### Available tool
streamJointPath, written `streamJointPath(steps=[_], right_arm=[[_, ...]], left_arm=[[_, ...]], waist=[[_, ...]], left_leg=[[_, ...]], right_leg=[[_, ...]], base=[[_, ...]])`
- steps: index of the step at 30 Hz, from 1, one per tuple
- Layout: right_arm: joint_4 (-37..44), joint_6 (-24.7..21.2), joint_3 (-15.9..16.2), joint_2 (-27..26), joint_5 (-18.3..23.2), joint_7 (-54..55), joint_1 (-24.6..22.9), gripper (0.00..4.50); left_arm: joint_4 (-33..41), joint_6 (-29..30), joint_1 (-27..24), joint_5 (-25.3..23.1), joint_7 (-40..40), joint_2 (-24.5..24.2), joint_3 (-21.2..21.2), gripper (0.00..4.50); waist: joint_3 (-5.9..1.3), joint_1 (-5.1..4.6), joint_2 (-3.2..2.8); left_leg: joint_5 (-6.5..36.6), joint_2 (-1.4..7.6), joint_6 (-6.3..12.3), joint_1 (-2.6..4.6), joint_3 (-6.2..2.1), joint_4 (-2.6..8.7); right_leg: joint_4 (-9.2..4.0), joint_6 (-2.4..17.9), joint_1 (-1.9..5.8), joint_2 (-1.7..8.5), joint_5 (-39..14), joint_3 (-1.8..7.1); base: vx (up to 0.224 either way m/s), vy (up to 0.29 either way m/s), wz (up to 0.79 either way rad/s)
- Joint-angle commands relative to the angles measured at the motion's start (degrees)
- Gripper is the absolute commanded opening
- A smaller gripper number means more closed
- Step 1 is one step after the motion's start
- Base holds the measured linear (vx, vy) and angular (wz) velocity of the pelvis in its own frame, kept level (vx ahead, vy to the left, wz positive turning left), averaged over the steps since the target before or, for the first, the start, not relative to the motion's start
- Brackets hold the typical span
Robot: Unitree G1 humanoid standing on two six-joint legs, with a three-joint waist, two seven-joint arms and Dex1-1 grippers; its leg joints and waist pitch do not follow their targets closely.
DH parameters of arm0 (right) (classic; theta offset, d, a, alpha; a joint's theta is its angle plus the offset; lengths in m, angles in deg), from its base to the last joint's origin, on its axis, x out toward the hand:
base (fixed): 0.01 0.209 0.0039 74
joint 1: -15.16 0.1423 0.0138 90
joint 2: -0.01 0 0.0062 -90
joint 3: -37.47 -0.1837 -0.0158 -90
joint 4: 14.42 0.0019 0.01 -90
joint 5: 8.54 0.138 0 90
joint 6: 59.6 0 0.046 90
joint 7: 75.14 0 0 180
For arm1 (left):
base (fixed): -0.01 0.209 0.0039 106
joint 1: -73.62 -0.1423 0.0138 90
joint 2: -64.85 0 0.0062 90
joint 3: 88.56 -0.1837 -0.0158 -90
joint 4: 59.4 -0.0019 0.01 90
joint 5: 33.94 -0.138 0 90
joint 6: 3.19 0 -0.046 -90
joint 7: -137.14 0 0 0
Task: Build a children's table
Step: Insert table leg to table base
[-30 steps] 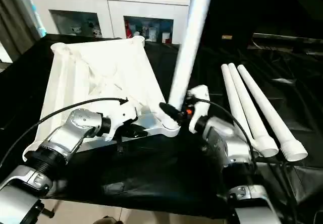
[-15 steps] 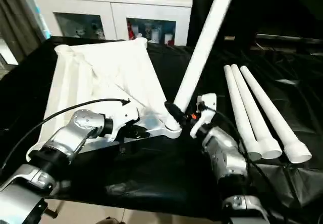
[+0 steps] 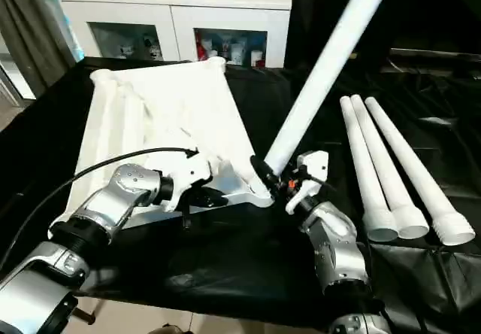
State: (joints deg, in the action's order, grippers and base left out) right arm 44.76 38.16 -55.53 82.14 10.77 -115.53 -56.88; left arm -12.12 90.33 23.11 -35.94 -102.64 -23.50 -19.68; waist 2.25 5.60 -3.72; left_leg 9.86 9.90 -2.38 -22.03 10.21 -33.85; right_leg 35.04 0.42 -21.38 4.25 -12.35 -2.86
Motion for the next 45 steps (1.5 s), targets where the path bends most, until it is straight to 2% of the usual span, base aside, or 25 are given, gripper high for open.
streamJointPath(steps=[1, 3, 5, 7, 10, 11, 12, 14, 16, 17, 18, 23, 26, 29, 32, 33, 34, 35, 37, 39, 40, 42, 43, 44, 45], right_arm=[[-3.9, -3.3, 2.9, 1.8, -5.1, 0.1, -2.9, 1.93], [-3.4, -4.4, 5.1, 2.7, -6.9, -0.7, -2.2, 1.93], [-3.8, -5.9, 6.6, 3.5, -8.2, -1.8, -0.5, 1.93], [-4.5, -6.9, 7.3, 3.9, -8.6, -2.6, 0.7, 1.93], [-5.3, -8.1, 8.1, 4.6, -9.0, -4.0, 2.4, 1.93], [-5.6, -8.4, 8.5, 5.0, -9.0, -4.8, 2.8, 1.93], [-5.9, -9.0, 8.9, 5.4, -8.9, -6.0, 3.4, 1.93], [-7.0, -9.3, 9.5, 6.4, -8.8, -8.0, 4.2, 1.93], [-7.7, -9.3, 9.6, 6.8, -8.8, -9.0, 4.6, 1.93], [-8.5, -9.1, 9.4, 7.2, -8.4, -10.4, 5.1, 1.93], [-9.3, -8.7, 9.0, 7.3, -7.9, -11.3, 5.3, 1.93], [-11.0, -8.1, 8.0, 7.7, -7.0, -14.2, 5.9, 1.93], [-13.1, -7.2, 7.7, 8.4, -6.8, -16.7, 6.8, 1.93], [-15.9, -5.7, 6.6, 8.8, -5.8, -19.9, 7.9, 1.93], [-16.7, -4.6, 6.4, 8.9, -5.8, -20.7, 8.1, 1.93], [-17.1, -3.5, 6.5, 9.0, -6.0, -21.5, 8.0, 1.93], [-17.1, -3.3, 6.6, 9.0, -6.0, -21.7, 8.0, 1.93], [-17.5, -2.6, 6.9, 9.0, -6.3, -22.5, 7.8, 1.93], [-18.0, -1.8, 7.2, 9.1, -6.6, -23.2, 7.8, 1.93], [-18.3, -1.1, 7.5, 9.0, -6.9, -23.8, 7.6, 1.93], [-18.3, -1.0, 7.5, 9.0, -7.0, -23.8, 7.5, 1.93], [-18.8, -0.5, 7.2, 8.8, -6.8, -23.8, 7.5, 1.93], [-18.9, -0.3, 7.1, 8.8, -6.7, -23.8, 7.5, 1.93], [-18.8, -0.3, 6.9, 8.7, -6.6, -23.7, 7.4, 1.93], [-18.6, -0.3, 6.8, 8.6, -6.5, -23.5, 7.2, 1.93]], left_arm=[[0.4, -1.1, 2.7, -0.4, 1.1, -0.7, 1.7, 0.0], [0.6, -1.6, 2.4, -0.6, 0.3, -1.0, 1.3, 0.0], [0.7, -2.0, 2.0, -0.9, -0.2, -1.2, 0.9, 0.0], [0.9, -2.0, 1.8, -0.9, -0.4, -1.3, 0.8, 0.0], [1.5, -1.8, 1.5, -0.8, -0.7, -1.2, 0.7, 0.0], [1.8, -1.7, 1.3, -0.8, -0.8, -1.3, 0.6, 0.0], [2.0, -1.7, 1.2, -0.7, -1.0, -1.3, 0.6, 0.0], [2.1, -1.8, 1.2, -0.7, -1.3, -1.4, 0.5, 0.0], [2.2, -2.0, 1.2, -0.7, -1.6, -1.5, 0.5, 0.0], [2.2, -2.3, 1.3, -0.7, -1.9, -1.7, 0.5, 0.0], [2.2, -2.4, 1.3, -0.7, -2.0, -1.8, 0.5, 0.0], [2.5, -3.3, 1.2, -0.1, -3.3, -2.1, 0.7, 0.0], [3.0, -4.8, 1.0, 1.0, -6.0, -2.5, 0.9, 0.0], [3.7, -5.4, 0.9, 3.0, -9.9, -2.9, 1.6, 0.0], [3.4, -5.5, 1.3, 3.4, -10.8, -3.1, 1.9, 0.0], [2.7, -6.1, 1.9, 3.5, -11.7, -3.4, 2.0, 0.0], [2.6, -6.2, 2.0, 3.5, -11.9, -3.5, 2.1, 0.0], [1.9, -6.5, 2.6, 3.6, -12.8, -3.9, 2.3, 0.0], [1.6, -6.6, 2.9, 3.8, -13.9, -4.3, 2.4, 0.0], [1.5, -6.7, 3.1, 4.1, -15.2, -4.7, 2.4, 0.0], [1.4, -6.8, 3.1, 4.0, -15.4, -4.9, 2.2, 0.0], [0.8, -7.2, 3.5, 3.6, -15.8, -5.1, 2.2, 0.0], [0.6, -7.2, 3.6, 3.5, -15.9, -5.1, 2.3, 0.0], [0.7, -6.9, 3.6, 3.6, -15.8, -5.1, 2.4, 0.0], [0.7, -6.7, 3.6, 3.5, -15.6, -5.0, 2.5, 0.0]], waist=[[-2.85, -0.53, -0.03], [-2.77, -0.58, -0.03], [-2.76, -0.75, 0.75], [-2.72, -0.89, 0.63], [-2.56, -0.92, 1.22], [-2.6, -0.87, 0.99], [-2.58, -0.99, 1.76], [-2.6, -0.86, 1.46], [-2.67, -0.86, 1.6], [-2.65, -1.04, 2.15], [-2.62, -0.94, 2.02], [-2.64, -0.83, 2.45], [-2.77, -0.64, 2.28], [-2.96, -0.56, 2.14], [-2.9, -0.48, 2.25], [-2.31, -0.45, 1.99], [-2.41, -0.51, 2.1], [-2.19, -0.45, 1.84], [-2.16, -0.48, 2.01], [-1.75, -0.58, 1.51], [-1.77, -0.64, 1.66], [-1.57, -0.64, 1.41], [-1.5, -0.71, 1.5], [-1.41, -0.66, 1.25], [-1.32, -0.75, 1.43]], left_leg=[[19.6, 3.55, 0.5, 1.38, -1.58, 5.22], [19.7, 3.51, 0.64, 1.33, -1.56, 5.21], [18.9, 3.51, 0.97, 1.2, -1.53, 5.26], [18.4, 3.48, 1.25, 1.13, -1.52, 5.17], [17.9, 3.54, 1.63, 1.18, -1.37, 5.13], [18.0, 3.55, 1.5, 1.19, -1.4, 5.15], [17.9, 3.64, 1.54, 1.21, -1.35, 5.21], [17.8, 3.69, 1.58, 1.19, -1.45, 5.21], [17.4, 3.79, 1.5, 1.25, -1.43, 5.23], [17.5, 3.81, 1.51, 1.25, -1.33, 5.26], [17.6, 3.73, 1.55, 1.2, -1.35, 5.23], [17.2, 3.76, 1.98, 1.3, -1.25, 5.13], [15.5, 3.87, 2.54, 1.13, -1.2, 5.03], [13.9, 3.89, 3.07, 1.03, -1.07, 4.85], [12.6, 3.86, 4.0, 0.95, -0.94, 4.66], [12.7, 3.85, 4.32, 0.82, -0.96, 4.82], [13.1, 3.78, 4.4, 0.84, -0.9, 4.78], [14.1, 3.84, 4.23, 0.92, -0.98, 4.9], [15.3, 3.88, 3.77, 1.06, -0.99, 5.03], [17.4, 4.02, 2.91, 1.15, -1.12, 5.38], [17.7, 4.03, 2.78, 1.15, -1.09, 5.42], [18.3, 4.02, 2.35, 1.18, -1.12, 5.54], [18.4, 4.0, 2.37, 1.15, -1.09, 5.61], [18.4, 4.0, 2.28, 1.14, -1.13, 5.66], [18.9, 4.06, 2.25, 1.23, -1.07, 5.74]], right_leg=[[-4.87, 12.6, 1.32, 4.56, -10.5, 2.44], [-4.99, 12.3, 1.3, 4.69, -11.8, 2.5], [-5.05, 12.0, 1.41, 4.73, -12.8, 2.51], [-5.03, 11.9, 1.35, 4.79, -13.6, 2.53], [-5.31, 11.6, 1.15, 4.84, -15.8, 2.6], [-5.31, 11.3, 1.14, 4.88, -16.5, 2.63], [-5.42, 11.2, 1.12, 4.82, -16.4, 2.64], [-5.25, 11.3, 1.12, 4.91, -16.2, 2.63], [-5.14, 11.7, 1.07, 4.85, -14.7, 2.64], [-5.11, 12.0, 1.09, 4.71, -13.5, 2.59], [-5.03, 12.3, 1.16, 4.84, -13.4, 2.59], [-5.08, 12.6, 1.19, 4.97, -13.2, 2.64], [-4.81, 13.1, 1.3, 4.88, -11.0, 2.57], [-4.29, 14.5, 1.44, 4.77, -7.0, 2.4], [-4.03, 15.4, 1.48, 4.73, -4.3, 2.32], [-4.16, 15.4, 1.17, 4.73, -4.6, 2.32], [-4.24, 15.3, 1.26, 4.67, -5.1, 2.31], [-4.38, 15.1, 1.15, 4.75, -6.5, 2.34], [-4.55, 14.9, 1.16, 4.71, -8.3, 2.37], [-4.7, 14.8, 0.9, 4.69, -10.1, 2.44], [-4.76, 14.8, 0.93, 4.66, -10.2, 2.45], [-4.78, 14.9, 0.88, 4.69, -10.1, 2.52], [-4.85, 14.9, 0.89, 4.62, -10.3, 2.51], [-4.82, 14.9, 0.92, 4.73, -10.2, 2.54], [-4.94, 15.0, 0.85, 4.68, -10.6, 2.57]], base=[[0.0, 0.0, 0.0], [0.0, 0.0, 0.0], [0.0, 0.0, 0.0], [0.0, 0.0, 0.0], [0.0, 0.0, 0.0], [0.0, 0.0, 0.0], [0.0, 0.0, 0.0], [0.0, 0.0, 0.0], [0.0, 0.0, 0.0], [0.0, 0.0, 0.0], [0.0, 0.0, 0.0], [0.0, 0.0, 0.0], [0.0, 0.0, 0.0], [0.0, 0.0, 0.0], [0.0, 0.0, 0.0], [0.0, 0.0, 0.0], [0.0, 0.0, 0.0], [0.0, 0.0, 0.0], [0.0, 0.0, 0.0], [0.0, 0.0, 0.0], [0.0, 0.0, 0.0], [0.0, 0.0, 0.0], [0.0, 0.0, 0.0], [0.0, 0.0, 0.0], [0.0, 0.0, 0.0]])
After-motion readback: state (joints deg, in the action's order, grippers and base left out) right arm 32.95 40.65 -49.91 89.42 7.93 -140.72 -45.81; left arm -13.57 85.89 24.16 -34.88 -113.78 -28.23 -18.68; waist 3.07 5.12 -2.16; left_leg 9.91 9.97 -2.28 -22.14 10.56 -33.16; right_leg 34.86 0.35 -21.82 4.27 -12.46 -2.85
